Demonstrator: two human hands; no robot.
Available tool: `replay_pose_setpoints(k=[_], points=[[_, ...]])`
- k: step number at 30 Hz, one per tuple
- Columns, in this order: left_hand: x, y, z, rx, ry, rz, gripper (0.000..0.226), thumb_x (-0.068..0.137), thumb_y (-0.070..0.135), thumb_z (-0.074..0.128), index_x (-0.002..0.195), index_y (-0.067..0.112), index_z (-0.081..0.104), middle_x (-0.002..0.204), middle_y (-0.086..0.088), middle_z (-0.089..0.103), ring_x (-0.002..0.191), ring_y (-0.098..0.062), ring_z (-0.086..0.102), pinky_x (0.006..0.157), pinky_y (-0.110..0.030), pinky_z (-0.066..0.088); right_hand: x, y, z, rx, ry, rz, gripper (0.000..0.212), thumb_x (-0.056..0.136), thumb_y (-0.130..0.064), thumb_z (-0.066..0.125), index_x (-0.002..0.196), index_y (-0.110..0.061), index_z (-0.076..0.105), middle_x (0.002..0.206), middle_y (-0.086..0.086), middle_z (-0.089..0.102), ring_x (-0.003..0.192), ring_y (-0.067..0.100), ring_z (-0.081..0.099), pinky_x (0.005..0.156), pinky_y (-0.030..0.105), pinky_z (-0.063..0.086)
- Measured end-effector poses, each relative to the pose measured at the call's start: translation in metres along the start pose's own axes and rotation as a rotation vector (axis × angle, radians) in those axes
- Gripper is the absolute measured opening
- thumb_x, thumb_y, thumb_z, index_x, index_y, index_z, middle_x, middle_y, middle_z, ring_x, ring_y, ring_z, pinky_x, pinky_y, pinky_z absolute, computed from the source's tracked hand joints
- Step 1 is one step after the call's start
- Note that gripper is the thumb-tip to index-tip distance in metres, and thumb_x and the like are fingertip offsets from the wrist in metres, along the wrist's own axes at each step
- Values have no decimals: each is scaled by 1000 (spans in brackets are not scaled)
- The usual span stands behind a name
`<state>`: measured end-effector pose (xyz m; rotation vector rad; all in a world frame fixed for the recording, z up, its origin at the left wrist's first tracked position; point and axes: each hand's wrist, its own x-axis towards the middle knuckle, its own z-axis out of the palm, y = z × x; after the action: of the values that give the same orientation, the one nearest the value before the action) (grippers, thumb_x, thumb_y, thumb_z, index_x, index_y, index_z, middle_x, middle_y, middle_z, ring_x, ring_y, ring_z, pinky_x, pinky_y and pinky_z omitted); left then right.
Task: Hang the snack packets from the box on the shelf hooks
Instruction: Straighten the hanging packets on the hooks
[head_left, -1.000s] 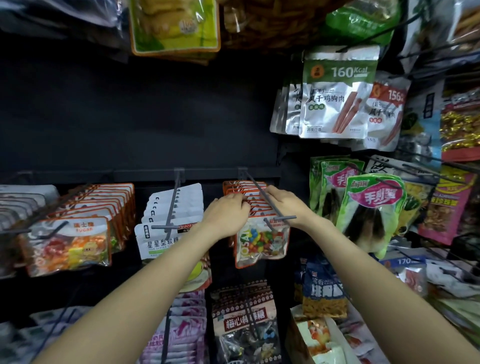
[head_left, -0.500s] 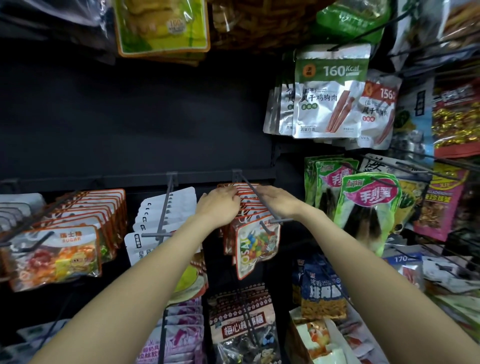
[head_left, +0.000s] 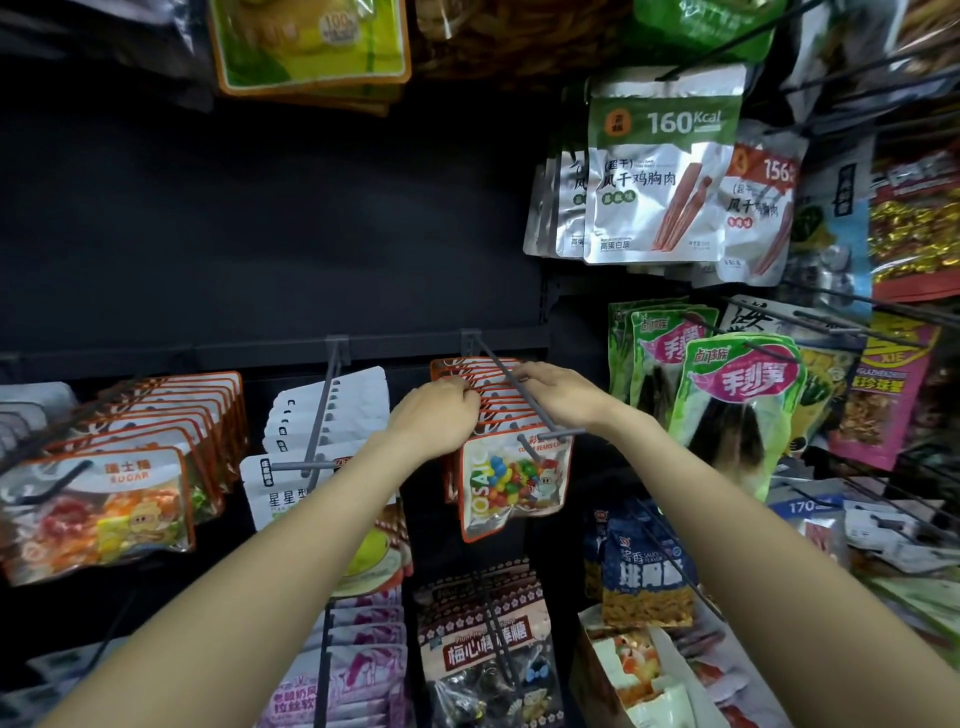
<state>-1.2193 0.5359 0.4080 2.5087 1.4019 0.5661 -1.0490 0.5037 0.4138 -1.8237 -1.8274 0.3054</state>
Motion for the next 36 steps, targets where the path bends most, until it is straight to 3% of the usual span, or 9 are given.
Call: replay_pose_setpoints(k=[2,6,8,11,15,22,28,36], points=[[1,1,-1,-4,6,-11,40,100,26,26,127,11,51,132,-10,54,116,-27,51,84,-32,37,2,-2,1,27,-1,11,34,102,-28,31,126,-20,54,129,2,55,102,11,53,85,25,40],[7,2,0,-28,22,-7,44,101,29,25,138,11,41,138,-11,50,122,-27,48,89,-31,36,6,-4,0,63,-8,52,31,102,-27,31,120,-18,54,118,3,61,98,16,60,86,30,48],[13,0,3,-22,19,11,48,101,30,23,143,10,36,145,-11,42,131,-26,41,101,-32,35,7,-6,0,74,-10,66,31,102,-29,32,120,-18,54,115,3,62,96,16,62,86,31,49],[21,-4,8,10,-39,12,52,101,30,19,146,4,29,155,-13,23,143,-23,21,116,-39,21,7,-6,-1,69,-5,68,32,102,-28,31,120,-18,55,115,2,62,98,16,61,88,32,49],[22,-4,14,12,-63,20,52,102,30,18,142,1,34,154,-15,27,142,-23,23,117,-38,20,6,-5,-1,64,23,61,32,101,-27,31,119,-19,57,116,2,62,101,17,60,91,34,48],[20,-1,12,2,0,46,46,101,30,22,132,7,47,144,-11,44,130,-22,40,109,-36,32,10,-4,-1,25,48,18,34,102,-25,31,123,-19,56,123,1,59,105,16,56,87,29,45],[35,4,6,11,-21,-11,46,99,28,23,135,8,45,144,-9,42,130,-25,38,110,-46,29,26,-2,-2,-84,8,-15,42,103,-23,26,139,-14,47,146,5,43,132,19,40,107,27,28],[36,7,9,85,-10,-18,45,100,29,23,130,8,49,139,-9,48,126,-26,44,111,-43,25,33,2,4,8,-8,1,34,102,-27,32,126,-19,55,119,2,61,94,14,57,77,25,41]])
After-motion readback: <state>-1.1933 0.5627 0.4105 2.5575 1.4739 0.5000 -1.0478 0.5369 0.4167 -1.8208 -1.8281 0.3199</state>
